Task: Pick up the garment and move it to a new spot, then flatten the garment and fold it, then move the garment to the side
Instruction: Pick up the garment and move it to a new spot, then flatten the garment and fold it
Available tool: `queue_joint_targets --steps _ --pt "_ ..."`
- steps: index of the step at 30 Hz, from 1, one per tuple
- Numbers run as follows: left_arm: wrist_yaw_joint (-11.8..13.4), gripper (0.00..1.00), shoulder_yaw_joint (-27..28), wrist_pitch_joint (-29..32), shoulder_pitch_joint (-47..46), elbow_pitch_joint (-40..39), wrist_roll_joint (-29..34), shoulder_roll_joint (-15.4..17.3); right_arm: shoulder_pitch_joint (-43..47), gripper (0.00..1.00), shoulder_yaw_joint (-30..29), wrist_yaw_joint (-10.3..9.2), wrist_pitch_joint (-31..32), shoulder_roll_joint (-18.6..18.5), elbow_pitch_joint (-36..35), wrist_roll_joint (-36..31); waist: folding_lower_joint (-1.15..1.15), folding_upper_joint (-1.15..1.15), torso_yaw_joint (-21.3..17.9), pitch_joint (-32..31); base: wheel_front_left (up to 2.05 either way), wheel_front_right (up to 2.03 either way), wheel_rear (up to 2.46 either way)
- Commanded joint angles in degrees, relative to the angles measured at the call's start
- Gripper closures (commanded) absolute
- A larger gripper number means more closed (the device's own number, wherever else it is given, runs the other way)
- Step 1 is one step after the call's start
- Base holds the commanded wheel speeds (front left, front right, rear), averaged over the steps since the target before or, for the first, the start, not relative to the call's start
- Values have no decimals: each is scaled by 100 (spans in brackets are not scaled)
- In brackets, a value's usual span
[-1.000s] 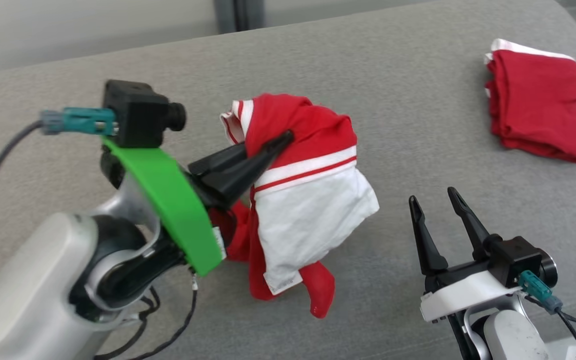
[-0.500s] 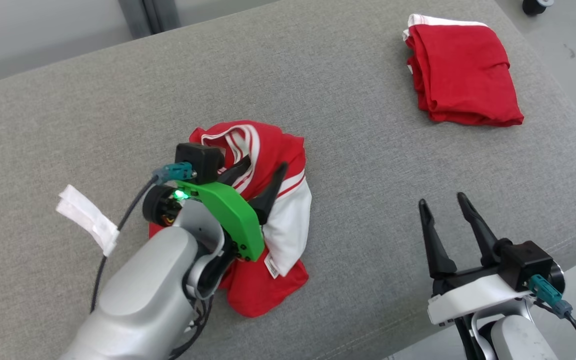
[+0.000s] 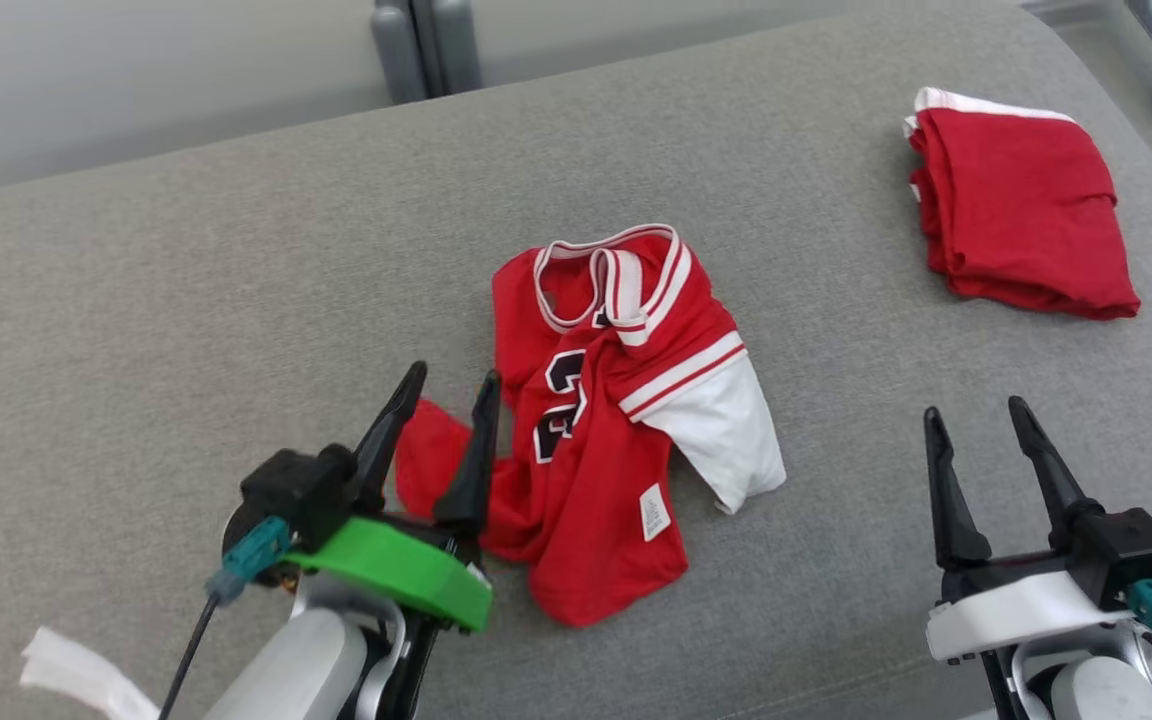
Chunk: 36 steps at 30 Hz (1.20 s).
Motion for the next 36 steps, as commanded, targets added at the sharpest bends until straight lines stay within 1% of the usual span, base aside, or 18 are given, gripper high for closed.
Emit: queue_joint_targets --steps 1,3,5,6,9,14,15,19,21,23,27,30,36 --pt "116 0 215 -35 328 -236 165 -7 129 0 -95 -9 -16 -15 -41 -89 0 0 576 -366 0 0 0" --pt "244 0 504 -31 833 -450 403 -14 167 0 -226 -9 -15 -13 -64 -120 0 0 735 -413 0 0 0" --pt "293 0 797 -35 1255 -589 668 -71 242 0 -324 -9 -16 -9 -77 -183 0 0 885 -460 0 0 0" --pt "295 0 930 -35 1434 -625 769 -115 277 0 -367 -9 -15 -9 -73 -191 0 0 946 -484 0 0 0" --pt "195 0 1377 -35 2008 -629 1115 -312 427 0 -474 -9 -16 -9 -41 -256 0 0 1139 -591 0 0 0" --pt "-157 0 2070 -37 2510 -509 1594 -689 681 0 -692 -9 -15 -13 41 -257 0 0 1375 -755 0 0 0" --pt "-272 0 2231 -37 2602 -502 1673 -793 739 0 -756 -9 -16 -12 71 -242 0 0 1424 -812 0 0 0" --pt "-593 0 2856 -31 2882 -481 2105 -1029 899 0 -874 -9 -15 -9 168 -232 0 0 1500 -928 0 0 0" --pt "-757 0 3075 -31 2951 -476 2313 -1113 948 0 -891 -9 -16 -11 208 -241 0 0 1512 -958 0 0 0" --pt "-875 0 3243 -31 3045 -431 2417 -1161 976 0 -890 -9 -16 -10 237 -239 0 0 1512 -976 0 0 0" --pt "-1033 0 3445 -31 3098 -381 2571 -1205 954 0 -840 -9 -16 -11 269 -254 0 0 1493 -991 0 0 0" --pt "-1082 0 3494 -31 3102 -338 2560 -1210 930 0 -777 -9 -16 -10 278 -267 0 0 1488 -1001 0 0 0" --pt "-1084 0 3448 -31 3120 -321 2495 -1213 901 0 -723 -9 -16 -10 285 -267 0 0 1501 -1005 0 0 0"
